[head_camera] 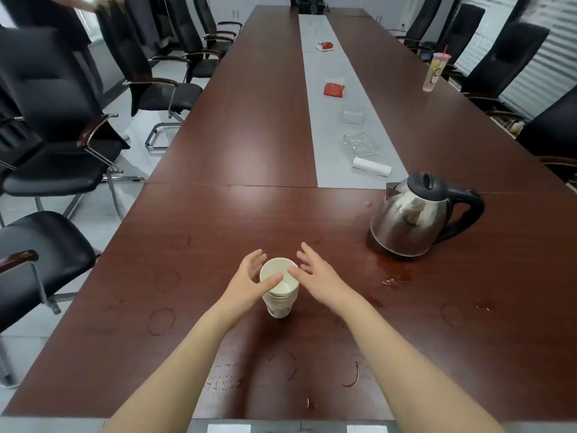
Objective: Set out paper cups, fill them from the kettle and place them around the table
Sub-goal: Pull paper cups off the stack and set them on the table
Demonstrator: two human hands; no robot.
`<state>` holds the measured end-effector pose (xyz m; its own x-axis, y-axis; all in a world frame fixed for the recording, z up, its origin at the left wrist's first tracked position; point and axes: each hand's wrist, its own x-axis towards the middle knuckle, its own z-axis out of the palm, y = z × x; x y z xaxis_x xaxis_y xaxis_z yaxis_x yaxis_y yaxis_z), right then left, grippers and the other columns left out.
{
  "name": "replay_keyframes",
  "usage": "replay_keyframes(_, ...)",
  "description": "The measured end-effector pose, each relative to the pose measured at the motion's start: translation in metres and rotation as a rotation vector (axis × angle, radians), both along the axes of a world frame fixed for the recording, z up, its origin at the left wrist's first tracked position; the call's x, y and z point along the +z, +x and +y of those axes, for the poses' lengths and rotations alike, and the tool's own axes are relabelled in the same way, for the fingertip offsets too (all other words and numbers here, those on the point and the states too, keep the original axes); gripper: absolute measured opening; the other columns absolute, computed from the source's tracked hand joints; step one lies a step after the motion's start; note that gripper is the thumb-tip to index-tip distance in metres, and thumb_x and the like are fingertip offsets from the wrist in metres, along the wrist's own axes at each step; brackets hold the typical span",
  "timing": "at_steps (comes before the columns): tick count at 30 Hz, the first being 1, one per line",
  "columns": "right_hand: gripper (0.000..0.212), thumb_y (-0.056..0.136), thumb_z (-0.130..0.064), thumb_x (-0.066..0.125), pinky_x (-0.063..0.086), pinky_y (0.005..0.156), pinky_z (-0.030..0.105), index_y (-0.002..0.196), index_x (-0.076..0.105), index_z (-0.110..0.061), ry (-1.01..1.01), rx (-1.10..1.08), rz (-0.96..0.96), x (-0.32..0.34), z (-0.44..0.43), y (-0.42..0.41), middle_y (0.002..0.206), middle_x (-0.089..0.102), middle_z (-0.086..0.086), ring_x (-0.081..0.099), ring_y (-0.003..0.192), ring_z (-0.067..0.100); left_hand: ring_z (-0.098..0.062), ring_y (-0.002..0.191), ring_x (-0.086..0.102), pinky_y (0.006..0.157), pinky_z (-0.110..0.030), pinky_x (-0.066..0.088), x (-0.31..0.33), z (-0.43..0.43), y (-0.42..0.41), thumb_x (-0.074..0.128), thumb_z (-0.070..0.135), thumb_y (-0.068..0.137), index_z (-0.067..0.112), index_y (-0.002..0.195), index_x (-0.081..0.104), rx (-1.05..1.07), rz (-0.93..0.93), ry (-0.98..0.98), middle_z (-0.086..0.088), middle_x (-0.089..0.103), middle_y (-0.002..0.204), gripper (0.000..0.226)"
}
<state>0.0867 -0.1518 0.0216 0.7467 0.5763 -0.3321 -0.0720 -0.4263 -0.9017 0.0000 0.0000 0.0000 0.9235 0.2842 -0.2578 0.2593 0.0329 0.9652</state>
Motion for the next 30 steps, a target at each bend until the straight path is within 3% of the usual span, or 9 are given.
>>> replay_keyframes(4,0.069,0.095,-0.026,0.053,0.027,0.111,0.027,0.151,0.014,-0.018,-0.053,0.023,0.005,-0.002,0.005,-0.009,0.155,0.029,0.001,0.034,0.138,0.015,-0.005,0.129,0.041,0.101,-0.020,0.036,-0.002,-0.004,-0.003,0.077,0.052,0.050,0.021,0.144,0.028,-0.028,0.060,0.040,0.009,0.041,0.142,0.111)
replay_keyframes(7,0.066,0.096,-0.029,0.051,0.023,0.113,0.028,0.151,0.017,-0.020,-0.113,0.045,-0.017,-0.007,0.008,-0.013,0.156,0.025,-0.001,0.026,0.142,0.015,0.003,0.115,0.049,0.080,-0.008,0.044,-0.006,-0.008,-0.004,0.080,0.042,0.057,0.023,0.139,0.034,-0.053,0.068,0.049,0.016,0.049,0.129,0.096)
replay_keyframes(9,0.063,0.097,-0.030,0.049,0.023,0.112,0.028,0.151,0.018,-0.022,-0.088,0.021,0.009,-0.008,0.008,-0.014,0.155,0.025,-0.003,0.025,0.142,0.015,0.007,0.109,0.052,0.075,-0.007,0.046,-0.006,-0.011,-0.005,0.079,0.035,0.062,0.025,0.134,0.040,-0.058,0.044,0.032,0.013,0.053,0.126,0.083)
replay_keyframes(15,0.058,0.098,-0.031,0.047,0.028,0.109,0.028,0.150,0.021,-0.027,-0.029,-0.017,0.078,-0.013,0.009,-0.014,0.153,0.029,-0.003,0.030,0.138,0.013,0.006,0.106,0.055,0.076,-0.008,0.047,-0.008,-0.012,-0.004,0.077,0.033,0.066,0.028,0.129,0.043,-0.066,0.040,0.031,0.011,0.056,0.124,0.071)
replay_keyframes(18,0.055,0.098,-0.033,0.046,0.044,0.093,0.031,0.148,0.022,-0.034,0.007,-0.042,0.175,-0.012,0.010,-0.015,0.148,0.035,-0.004,0.040,0.127,0.015,0.009,0.101,0.056,0.076,-0.009,0.046,-0.008,-0.013,-0.003,0.075,0.031,0.067,0.032,0.122,0.043,-0.086,0.039,0.037,0.011,0.056,0.120,0.064)
replay_keyframes(20,0.055,0.098,-0.033,0.046,0.047,0.084,0.031,0.147,0.023,-0.035,0.033,-0.056,0.226,-0.010,0.010,-0.016,0.146,0.037,-0.004,0.044,0.122,0.016,0.010,0.098,0.057,0.077,-0.010,0.047,-0.006,-0.014,-0.003,0.074,0.029,0.067,0.033,0.117,0.043,-0.097,0.036,0.048,0.012,0.056,0.118,0.059)
replay_keyframes(30,0.054,0.099,-0.035,0.044,0.052,0.086,0.035,0.148,0.022,-0.030,0.075,-0.085,0.294,-0.006,0.006,-0.013,0.138,0.040,-0.008,0.046,0.117,0.014,0.005,0.104,0.056,0.082,-0.012,0.046,-0.006,-0.017,0.001,0.073,0.039,0.067,0.035,0.114,0.046,-0.082,0.053,0.059,0.011,0.057,0.119,0.055)
